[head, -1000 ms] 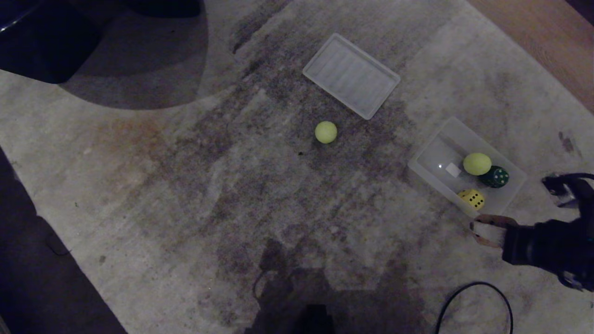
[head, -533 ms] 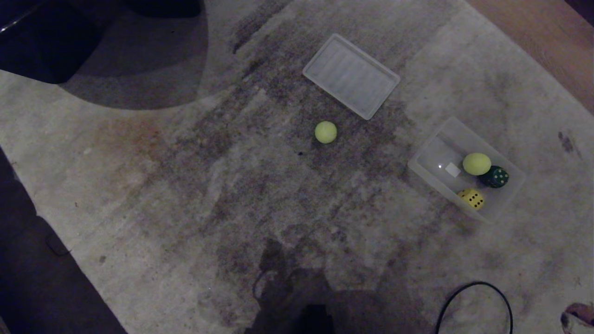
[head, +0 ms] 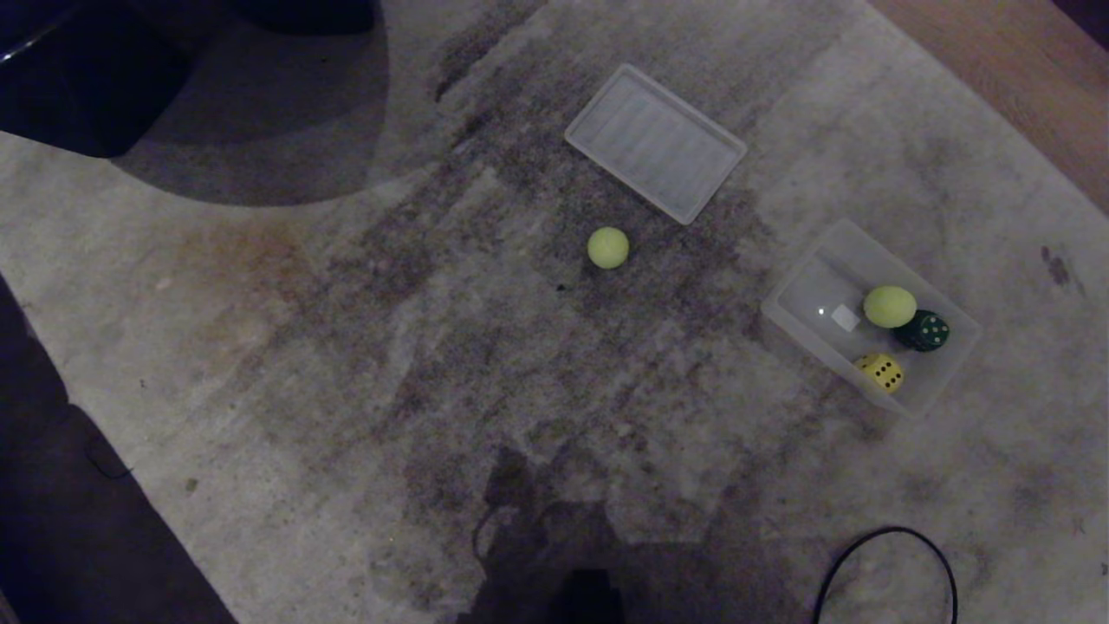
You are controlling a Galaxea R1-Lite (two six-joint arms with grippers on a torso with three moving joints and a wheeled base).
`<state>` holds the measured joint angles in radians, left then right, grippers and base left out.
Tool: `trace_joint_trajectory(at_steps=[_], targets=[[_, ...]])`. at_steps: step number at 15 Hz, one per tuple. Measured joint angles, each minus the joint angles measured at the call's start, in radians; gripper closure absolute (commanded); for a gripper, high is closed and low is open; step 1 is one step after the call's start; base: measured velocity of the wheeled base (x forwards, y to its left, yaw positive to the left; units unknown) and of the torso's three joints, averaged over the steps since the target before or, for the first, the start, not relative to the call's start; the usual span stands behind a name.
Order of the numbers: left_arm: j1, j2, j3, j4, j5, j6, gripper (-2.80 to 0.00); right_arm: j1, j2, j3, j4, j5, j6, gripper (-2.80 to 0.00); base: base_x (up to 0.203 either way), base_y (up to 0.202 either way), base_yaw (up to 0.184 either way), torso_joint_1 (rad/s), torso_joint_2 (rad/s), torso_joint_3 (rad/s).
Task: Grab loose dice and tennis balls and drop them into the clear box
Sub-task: Put the toys in the box
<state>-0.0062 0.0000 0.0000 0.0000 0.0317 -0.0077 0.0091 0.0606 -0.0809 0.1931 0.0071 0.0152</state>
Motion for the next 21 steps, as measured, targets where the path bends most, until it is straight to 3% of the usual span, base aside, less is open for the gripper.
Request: trace_joint_trajectory(at_steps=[21], targets=[[0.000,0.000,0.000,0.001,0.005,-0.001,0.00,0.003,-0.064,0.007,-0.002,0.003,-0.002,0.00,0.000,0.000,0.000,0.000,0.00,0.002]])
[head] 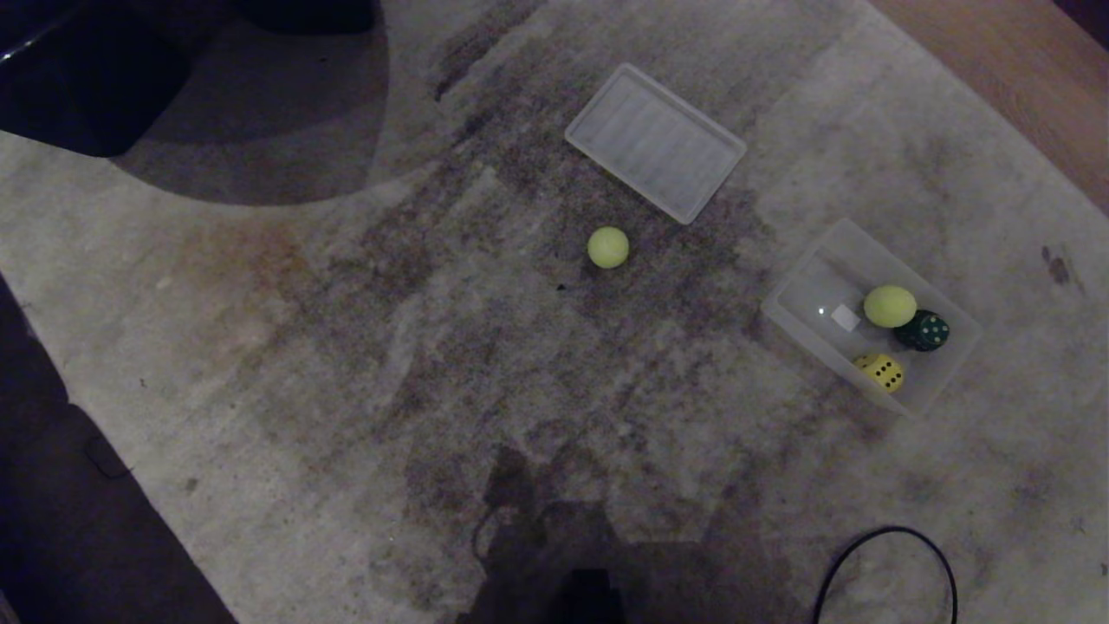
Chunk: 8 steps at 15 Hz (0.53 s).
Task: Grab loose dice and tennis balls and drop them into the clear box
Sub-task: Put the toys in the box
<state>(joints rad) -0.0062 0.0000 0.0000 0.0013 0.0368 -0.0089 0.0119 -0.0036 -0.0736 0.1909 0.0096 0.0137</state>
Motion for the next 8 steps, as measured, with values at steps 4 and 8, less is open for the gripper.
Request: trace_joint_trajectory(at_steps=[4,8], targets=[[0.000,0.000,0.000,0.000,0.000,0.000,0.00,0.000,0.000,0.000,0.000,0.000,0.001,0.00,0.000,0.000,0.000,0.004,0.00,0.159],[0.000,0.000,0.000,0.000,0.000,0.002,0.00,0.000,0.000,0.000,0.000,-0.001,0.001,0.00,0.000,0.000,0.000,0.001,0.00,0.066]])
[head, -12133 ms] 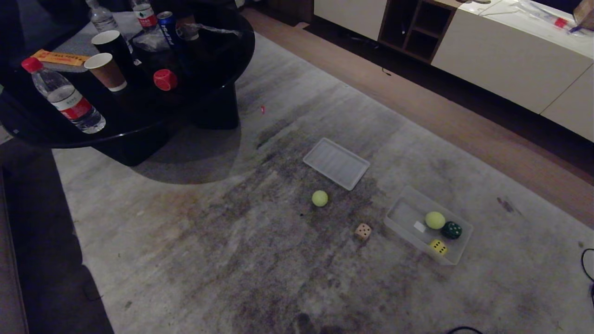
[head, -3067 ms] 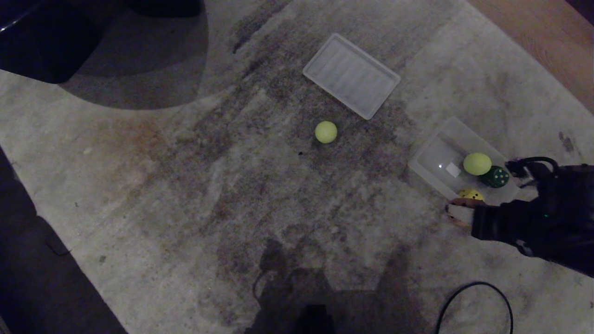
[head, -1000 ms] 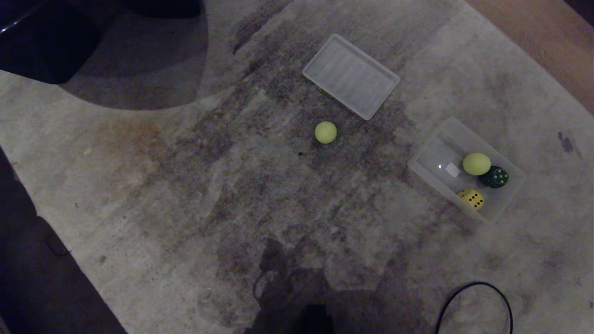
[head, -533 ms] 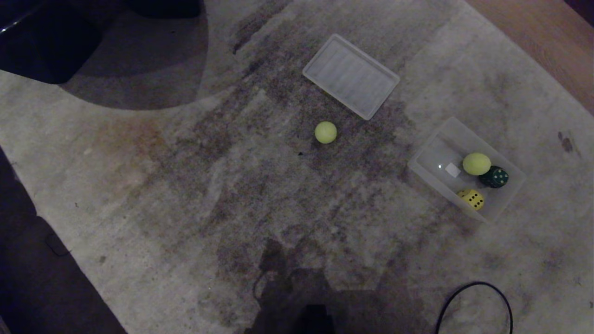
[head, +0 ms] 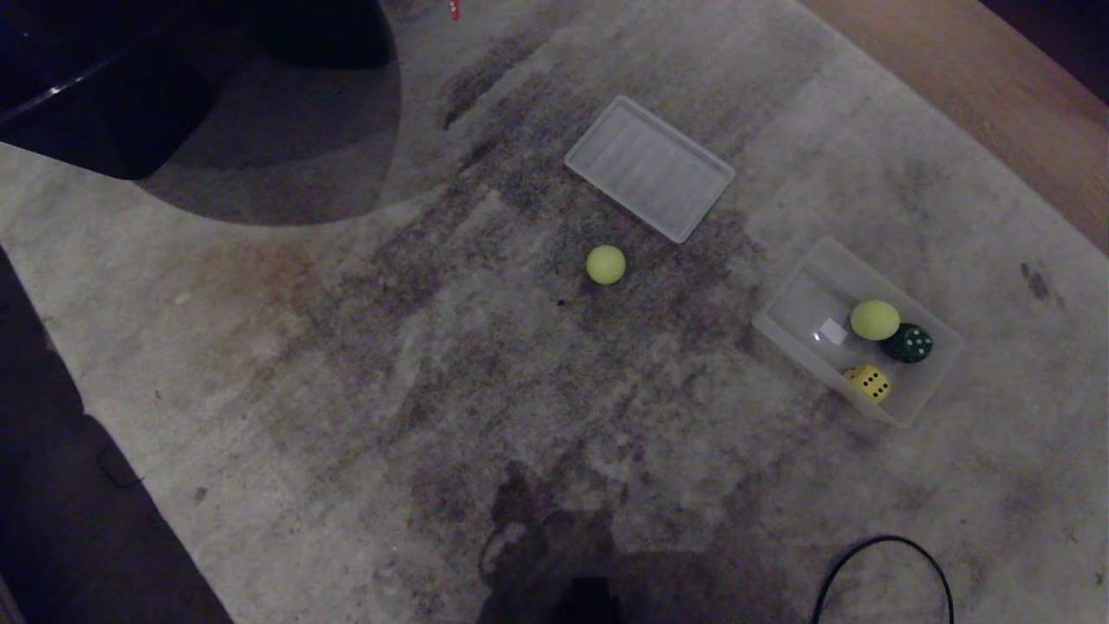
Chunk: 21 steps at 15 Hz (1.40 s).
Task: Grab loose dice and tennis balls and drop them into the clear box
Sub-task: Put the toys in the box
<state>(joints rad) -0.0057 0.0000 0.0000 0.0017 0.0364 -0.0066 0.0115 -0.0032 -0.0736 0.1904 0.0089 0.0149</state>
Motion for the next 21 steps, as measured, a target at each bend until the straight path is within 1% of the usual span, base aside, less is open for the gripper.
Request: trace_joint_trajectory(at_steps=[4,13,21], targets=[[0.000,0.000,0.000,-0.001,0.000,0.000,0.00,0.000,0.000,0.000,0.000,0.000,0.000,0.00,0.014,0.000,0.000,0.002,0.00,0.001],[0.000,0.000,0.000,-0.002,-0.001,0.002,0.00,0.000,0.000,0.000,0.000,0.000,0.002,0.00,0.169,0.000,0.002,0.002,0.00,0.001],[0.000,0.000,0.000,0.000,0.000,-0.001,0.00,0.000,0.001,0.000,0.001,0.000,0.001,0.00,0.000,0.000,0.000,0.000,0.00,0.000]])
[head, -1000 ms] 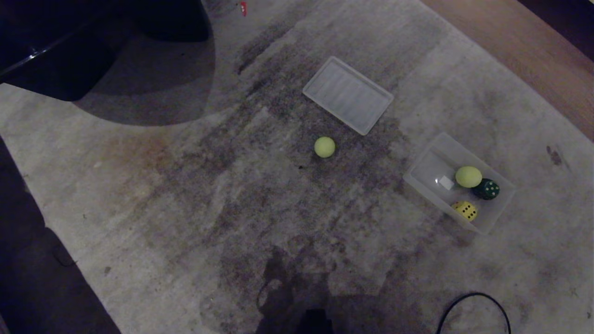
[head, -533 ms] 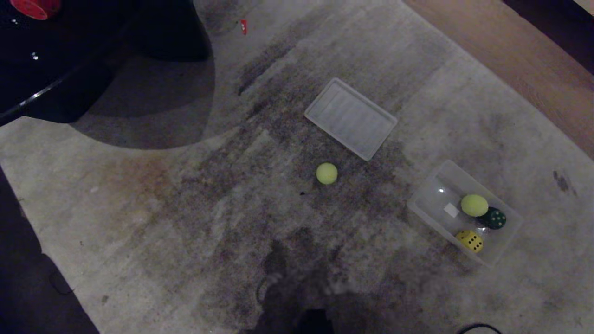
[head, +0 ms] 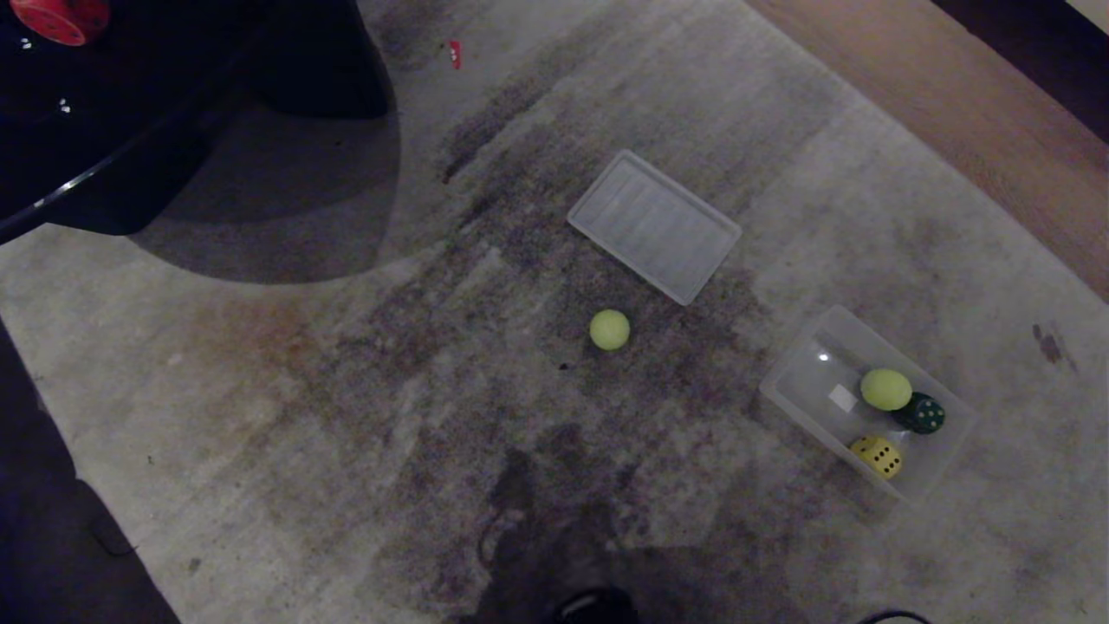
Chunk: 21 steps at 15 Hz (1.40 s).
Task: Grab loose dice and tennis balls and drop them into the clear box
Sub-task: Put the toys in the box
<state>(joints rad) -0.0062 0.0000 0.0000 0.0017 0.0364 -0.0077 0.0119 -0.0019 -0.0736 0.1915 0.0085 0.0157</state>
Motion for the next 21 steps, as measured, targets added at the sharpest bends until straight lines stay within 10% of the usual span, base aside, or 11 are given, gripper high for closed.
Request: trace_joint_trajectory(at_steps=[21], targets=[[0.000,0.000,0.000,-0.002,0.000,-0.001,0.00,0.000,0.000,0.000,-0.001,0.001,0.003,0.00,0.001,0.003,-0.054,0.002,0.00,-0.065]])
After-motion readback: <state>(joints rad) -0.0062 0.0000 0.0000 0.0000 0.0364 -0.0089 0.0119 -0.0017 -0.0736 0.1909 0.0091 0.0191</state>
